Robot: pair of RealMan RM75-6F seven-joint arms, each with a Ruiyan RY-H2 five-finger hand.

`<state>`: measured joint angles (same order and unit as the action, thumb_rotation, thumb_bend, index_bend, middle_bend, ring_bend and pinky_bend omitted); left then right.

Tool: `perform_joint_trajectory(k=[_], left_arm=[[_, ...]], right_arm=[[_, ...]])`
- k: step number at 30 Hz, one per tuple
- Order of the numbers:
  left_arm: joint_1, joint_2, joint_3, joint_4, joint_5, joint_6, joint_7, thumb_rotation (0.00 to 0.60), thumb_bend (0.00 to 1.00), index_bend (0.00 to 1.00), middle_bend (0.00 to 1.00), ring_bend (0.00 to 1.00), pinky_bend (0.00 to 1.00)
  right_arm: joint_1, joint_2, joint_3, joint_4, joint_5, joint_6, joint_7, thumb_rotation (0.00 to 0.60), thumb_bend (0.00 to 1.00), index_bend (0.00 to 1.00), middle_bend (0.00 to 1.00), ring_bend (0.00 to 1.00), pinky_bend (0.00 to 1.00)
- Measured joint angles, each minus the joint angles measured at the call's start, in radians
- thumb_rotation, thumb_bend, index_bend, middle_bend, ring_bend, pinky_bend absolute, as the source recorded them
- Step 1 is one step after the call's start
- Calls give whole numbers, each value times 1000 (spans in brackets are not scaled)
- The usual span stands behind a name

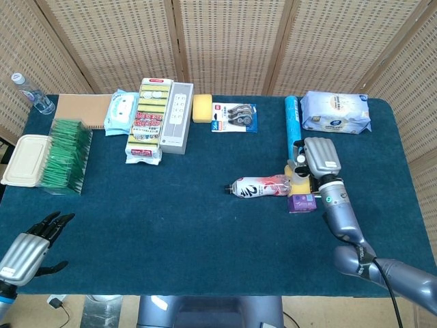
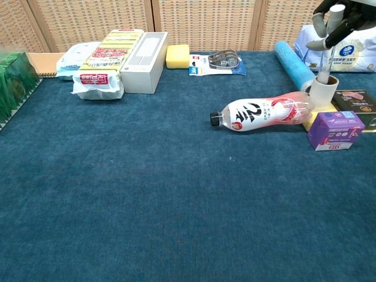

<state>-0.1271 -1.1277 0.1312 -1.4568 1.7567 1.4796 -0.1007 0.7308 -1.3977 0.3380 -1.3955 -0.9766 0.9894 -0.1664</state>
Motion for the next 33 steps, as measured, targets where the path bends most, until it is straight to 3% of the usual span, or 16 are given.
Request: perform_joint_trajectory(k=[13,22,28,33], left_arm=[[-6,1,-3,-2,-12,-14,-3,600,114,1,170,104,299],[-8,2,-3,-4,-7,-12,-3,600,113,1,170,105,299],[-10,4,-2,-6,-1,-10,-3,600,114,1,170,104,299],[-17,7,0,-10,9,-13,-2,600,114,1,170,105,299]], right_arm=[[12,-34,-14,85,-13,-31,32,600,351,775,929,961,940],[8,-52,-23,134,-43,-42,89,600,336,742,874,874,812],[-3,-53,-33,162,-79,-43,130,600,335,666,747,740,703],[-16,-42,-43,164,-102,-34,141,600,335,536,581,577,602]])
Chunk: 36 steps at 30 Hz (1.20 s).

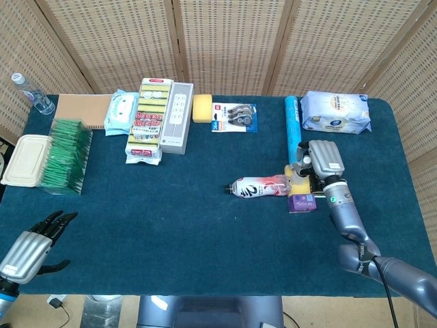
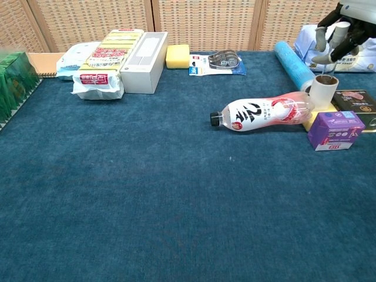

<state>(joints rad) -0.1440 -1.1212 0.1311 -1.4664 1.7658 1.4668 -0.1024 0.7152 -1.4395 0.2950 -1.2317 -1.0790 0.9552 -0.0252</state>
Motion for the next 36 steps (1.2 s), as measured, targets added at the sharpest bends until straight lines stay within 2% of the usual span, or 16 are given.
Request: perform_joint_trajectory(k=[7,10,14,19,27,36], left_arm=[[-2,3,3,-2,7,3,0,600,114,1,170,105,299],[-1,4,4,-2,9,8,-3,600,113,1,170,105,299],[1,5,5,-1,12,14,-5,600,114,1,170,105,299],[2,5,6,0,15,18,-6,600,113,1,170,105,299],[4,6,7,3,18,25,-11,600,113,1,170,105,299],[7,7,9,5,23,34,-14,600,114,1,170,105,299]], right_arm=[[-18,21,-4,-20,-10,7,14,600,335,420,484,489,528],[-19,28,-8,-28,-11,-4,13,600,336,336,419,428,472],[-20,37,-12,-42,-12,-10,5,600,330,282,346,361,416],[-22,39,-13,-50,-9,-9,-5,600,303,259,298,312,380],[-24,47,-17,-58,9,-17,-35,600,181,215,248,265,334],[-26,71,-14,-99,36,-7,-92,600,152,196,226,238,304]])
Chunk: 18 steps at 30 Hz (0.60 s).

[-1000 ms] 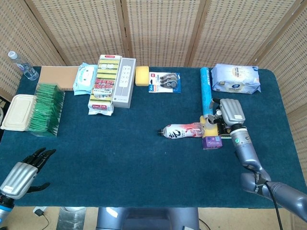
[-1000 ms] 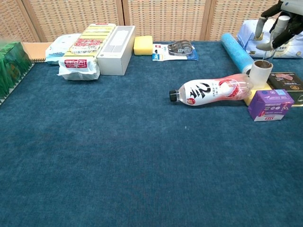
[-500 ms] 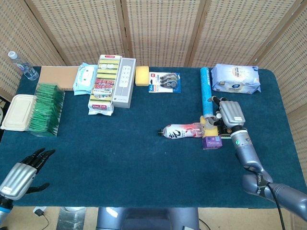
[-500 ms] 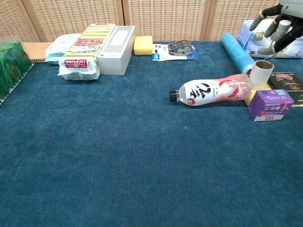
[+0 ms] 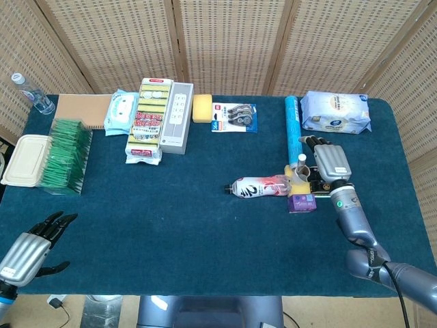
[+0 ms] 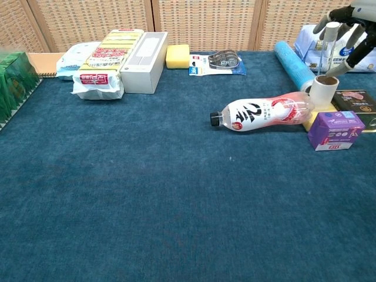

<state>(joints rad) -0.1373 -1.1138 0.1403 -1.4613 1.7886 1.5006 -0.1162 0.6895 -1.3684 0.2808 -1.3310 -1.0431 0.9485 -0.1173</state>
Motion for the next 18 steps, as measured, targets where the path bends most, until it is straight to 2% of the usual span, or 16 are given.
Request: perform_joint_trajectory(k=[11,18], left_arm=[[7,4,7,11,21,29,-17,600,114,1,170,104,299],[12,7,11,17,44,57,-25,600,114,1,170,104,299]], right_arm=[[-56,83,8,-93,14,83,-23,600,156,191,225,231,297],[-122,141,-15,-152,-22,139,4,600,160,191,229,227,298]])
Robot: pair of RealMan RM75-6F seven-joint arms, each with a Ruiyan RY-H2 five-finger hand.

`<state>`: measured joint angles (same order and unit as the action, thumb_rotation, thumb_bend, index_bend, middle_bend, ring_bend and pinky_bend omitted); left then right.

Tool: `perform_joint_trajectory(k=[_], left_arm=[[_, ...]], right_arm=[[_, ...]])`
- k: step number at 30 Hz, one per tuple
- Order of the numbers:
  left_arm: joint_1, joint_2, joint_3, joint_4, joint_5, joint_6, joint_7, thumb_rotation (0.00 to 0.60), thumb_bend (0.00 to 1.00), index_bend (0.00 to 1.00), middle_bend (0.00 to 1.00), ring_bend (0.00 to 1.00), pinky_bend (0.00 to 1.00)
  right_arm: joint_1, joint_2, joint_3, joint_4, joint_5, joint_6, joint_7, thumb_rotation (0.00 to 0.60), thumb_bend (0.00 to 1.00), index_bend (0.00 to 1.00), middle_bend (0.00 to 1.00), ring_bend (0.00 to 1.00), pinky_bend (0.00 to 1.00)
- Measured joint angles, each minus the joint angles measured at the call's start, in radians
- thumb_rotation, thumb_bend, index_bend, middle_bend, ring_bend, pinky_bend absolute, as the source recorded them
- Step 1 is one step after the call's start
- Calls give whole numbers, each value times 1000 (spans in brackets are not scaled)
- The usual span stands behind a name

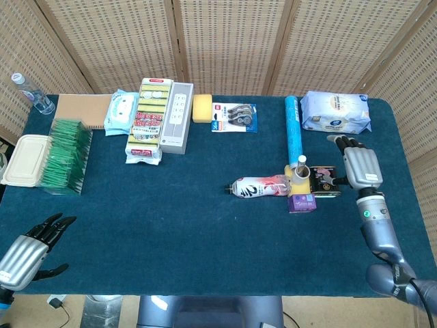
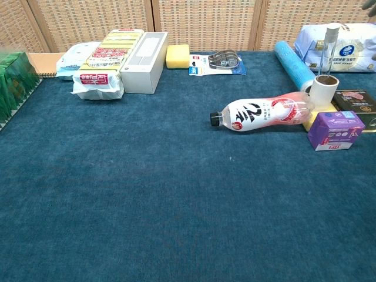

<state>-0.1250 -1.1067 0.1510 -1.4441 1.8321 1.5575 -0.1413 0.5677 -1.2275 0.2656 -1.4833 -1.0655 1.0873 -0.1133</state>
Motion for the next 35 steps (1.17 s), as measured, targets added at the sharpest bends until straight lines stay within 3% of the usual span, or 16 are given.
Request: perform_joint_trajectory(k=[9,16,22,28,35], left_arm=[[10,8,-13,9,-23,28,-39,600,113,1,170,105,299],[20,11,-26,18,-46,46,-68,600,114,1,170,104,299],[35,11,-34,32,-60,71,-92,600,113,1,170,104,299],[36,8,-34,38,-56,69,-94,600,113,2,170,105,299],[31,4,-25,38,-33,58,-78,600,113,1,170,105,299]], right_arm=[[-126,43,-91,-112,-221,202,40,600,161,202,248,227,297],[-300,23,-250,-172,-510,475,51,600,160,202,254,228,297],[-425,-22,-357,-159,-641,588,70,600,160,202,257,229,296],[-498,-81,-402,-107,-705,656,93,600,160,204,259,229,295],[-525,-92,-419,-81,-775,676,76,600,160,204,260,230,296]])
